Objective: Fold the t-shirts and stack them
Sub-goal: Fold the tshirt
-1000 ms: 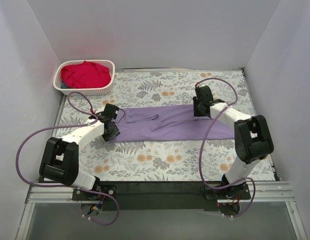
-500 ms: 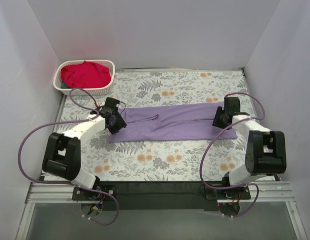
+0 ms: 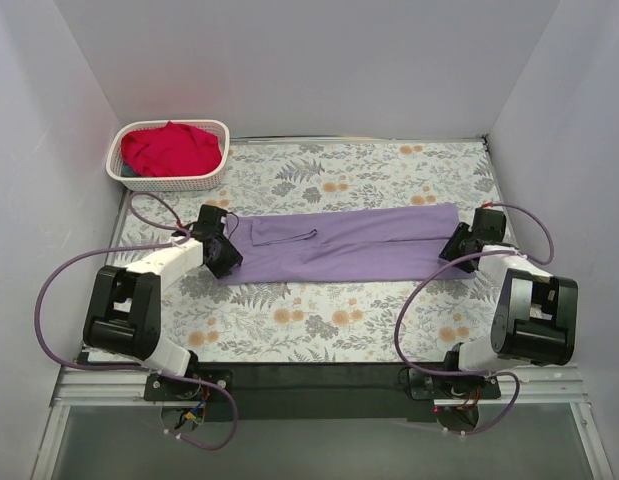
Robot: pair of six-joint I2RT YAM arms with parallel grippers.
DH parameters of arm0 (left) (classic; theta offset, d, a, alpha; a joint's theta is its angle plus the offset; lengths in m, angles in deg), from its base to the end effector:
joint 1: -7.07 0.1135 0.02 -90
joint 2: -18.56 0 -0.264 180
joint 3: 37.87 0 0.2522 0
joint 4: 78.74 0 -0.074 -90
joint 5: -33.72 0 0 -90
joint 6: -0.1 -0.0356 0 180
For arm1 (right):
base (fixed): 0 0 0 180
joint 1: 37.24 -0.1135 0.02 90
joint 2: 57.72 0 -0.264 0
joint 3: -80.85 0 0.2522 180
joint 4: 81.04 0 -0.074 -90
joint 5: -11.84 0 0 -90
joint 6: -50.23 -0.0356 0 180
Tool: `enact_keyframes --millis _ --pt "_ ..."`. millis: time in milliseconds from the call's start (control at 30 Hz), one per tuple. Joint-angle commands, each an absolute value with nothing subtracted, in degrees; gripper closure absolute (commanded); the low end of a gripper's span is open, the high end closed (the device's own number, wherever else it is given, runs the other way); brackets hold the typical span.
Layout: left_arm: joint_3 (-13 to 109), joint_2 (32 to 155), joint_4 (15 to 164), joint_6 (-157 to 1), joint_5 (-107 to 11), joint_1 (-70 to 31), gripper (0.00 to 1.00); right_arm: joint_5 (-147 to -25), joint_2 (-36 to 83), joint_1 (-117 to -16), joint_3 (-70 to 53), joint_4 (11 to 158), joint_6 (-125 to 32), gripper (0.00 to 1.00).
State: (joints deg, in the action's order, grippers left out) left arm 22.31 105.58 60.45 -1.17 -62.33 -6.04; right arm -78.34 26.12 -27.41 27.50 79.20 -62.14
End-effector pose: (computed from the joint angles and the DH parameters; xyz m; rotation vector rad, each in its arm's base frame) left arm 0.2666 -0.0582 0.1621 -1.7369 2.1907 -0.3356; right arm 0.2750 -0.0475 0.1637 0.6782 2.3547 0.1006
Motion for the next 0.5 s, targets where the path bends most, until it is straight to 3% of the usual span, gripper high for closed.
enact_keyframes --millis 0,233,467 --pt "23.69 101.53 57.88 -4.02 -62.19 -5.42 0.64 -77.01 22.19 -28.79 28.51 78.25 -61.65 0.57" --pt "32.3 101.08 60.42 -6.4 -56.65 -5.68 0.5 -86.31 18.83 -42.67 22.98 84.48 -60.86 0.5" --pt "41.18 111.09 62.1 -8.33 -54.35 -5.68 0.5 -97.4 29.89 -54.01 13.31 92.31 -64.55 0.5"
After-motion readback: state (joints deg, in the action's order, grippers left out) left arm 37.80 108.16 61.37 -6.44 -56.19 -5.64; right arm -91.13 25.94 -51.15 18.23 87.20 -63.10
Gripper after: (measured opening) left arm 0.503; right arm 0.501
